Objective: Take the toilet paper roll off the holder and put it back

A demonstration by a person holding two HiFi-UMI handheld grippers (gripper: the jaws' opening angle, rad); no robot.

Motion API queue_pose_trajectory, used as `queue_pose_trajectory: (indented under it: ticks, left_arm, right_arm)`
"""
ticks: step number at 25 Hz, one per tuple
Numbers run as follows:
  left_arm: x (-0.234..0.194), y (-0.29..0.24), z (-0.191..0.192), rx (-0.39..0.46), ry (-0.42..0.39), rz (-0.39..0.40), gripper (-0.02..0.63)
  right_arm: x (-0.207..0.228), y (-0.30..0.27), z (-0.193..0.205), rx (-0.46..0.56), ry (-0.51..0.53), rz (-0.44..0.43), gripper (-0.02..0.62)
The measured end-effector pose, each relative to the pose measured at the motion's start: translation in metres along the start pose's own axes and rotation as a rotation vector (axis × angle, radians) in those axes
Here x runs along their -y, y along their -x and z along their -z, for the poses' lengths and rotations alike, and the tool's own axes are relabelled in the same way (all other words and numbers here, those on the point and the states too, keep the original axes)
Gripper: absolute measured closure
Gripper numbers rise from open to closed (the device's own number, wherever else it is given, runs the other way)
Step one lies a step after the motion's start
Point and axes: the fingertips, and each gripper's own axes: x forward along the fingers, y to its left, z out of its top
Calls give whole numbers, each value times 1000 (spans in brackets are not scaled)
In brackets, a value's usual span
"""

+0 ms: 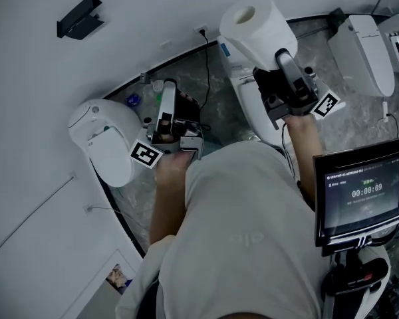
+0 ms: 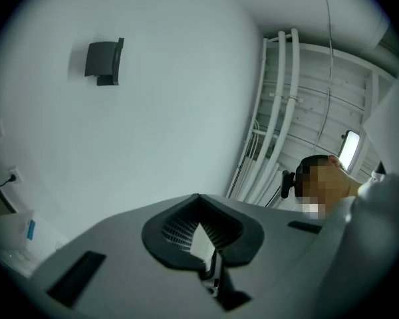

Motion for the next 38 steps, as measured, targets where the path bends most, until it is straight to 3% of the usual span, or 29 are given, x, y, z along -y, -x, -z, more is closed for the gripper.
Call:
queue_pose_trajectory:
  ticks: [4,9,14,20,30,34,38]
  left_arm:
    - [1,-1,-14,-17,-38,10,601]
    - [1,-2,6,-29,-73,0,601]
    - [7,9,-3,33,-106,-10,601]
    - [16,33,-3,161,-194,-41,601]
    - [55,68,-10,395,-331,7,601]
    - [64,77,-6,444,-380,14,601]
    - [65,85,-5,486,-408,3,601]
  right_arm:
    - [11,-13,5,-17,14,9,414]
    - [8,-6,-23,-27,62,-19,414]
    - [12,-42,-20,-167,150,-28,414]
    - [20,-107,2,-448,255,-113,414]
    - [63,-211,77,-1060,763,-153,414]
    - [91,-217,94,-1327,1054,-146,414]
    - [111,-219,104,-1539,1191,-146,414]
